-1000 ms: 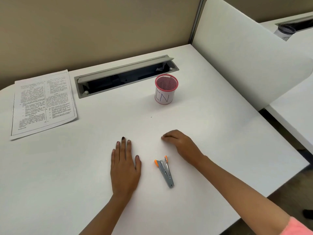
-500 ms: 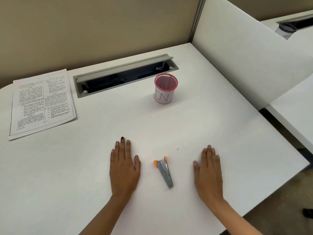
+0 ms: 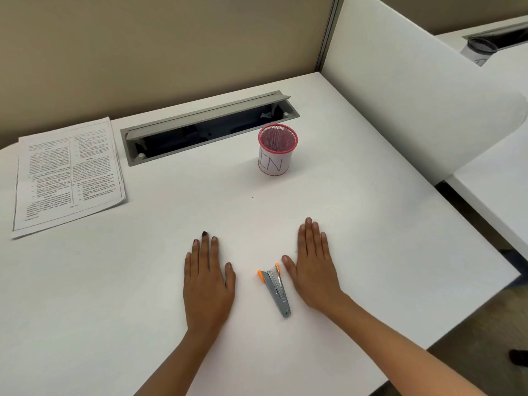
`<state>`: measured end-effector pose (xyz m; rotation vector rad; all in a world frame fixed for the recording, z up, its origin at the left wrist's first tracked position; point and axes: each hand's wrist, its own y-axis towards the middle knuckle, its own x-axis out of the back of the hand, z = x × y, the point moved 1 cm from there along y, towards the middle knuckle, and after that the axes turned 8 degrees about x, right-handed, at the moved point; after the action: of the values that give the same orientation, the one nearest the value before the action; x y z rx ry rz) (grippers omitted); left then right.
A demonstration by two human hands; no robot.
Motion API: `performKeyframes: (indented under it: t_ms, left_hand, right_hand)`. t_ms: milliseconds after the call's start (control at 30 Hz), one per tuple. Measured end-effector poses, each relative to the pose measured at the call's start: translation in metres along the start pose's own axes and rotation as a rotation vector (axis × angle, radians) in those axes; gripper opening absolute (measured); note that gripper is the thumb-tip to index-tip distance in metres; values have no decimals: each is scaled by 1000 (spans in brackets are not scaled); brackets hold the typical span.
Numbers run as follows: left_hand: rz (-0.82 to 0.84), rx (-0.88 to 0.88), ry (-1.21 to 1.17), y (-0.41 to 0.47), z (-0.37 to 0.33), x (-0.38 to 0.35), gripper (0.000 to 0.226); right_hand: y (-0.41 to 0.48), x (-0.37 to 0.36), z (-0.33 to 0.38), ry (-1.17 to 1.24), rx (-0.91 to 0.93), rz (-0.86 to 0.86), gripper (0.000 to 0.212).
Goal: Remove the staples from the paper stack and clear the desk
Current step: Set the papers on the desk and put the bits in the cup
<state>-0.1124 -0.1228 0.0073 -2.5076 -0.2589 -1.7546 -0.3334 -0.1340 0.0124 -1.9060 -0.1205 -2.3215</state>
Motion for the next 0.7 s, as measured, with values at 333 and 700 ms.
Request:
performKeyframes:
  t_ms: [333,700]
  left_hand:
    - [-3,4,-1,0,-2,1,60]
    - [3,3,-5,0,-2,3,60]
  right_hand:
    - [85,3,26,52,129,91,98]
    - [143,25,48,466,114,68,58]
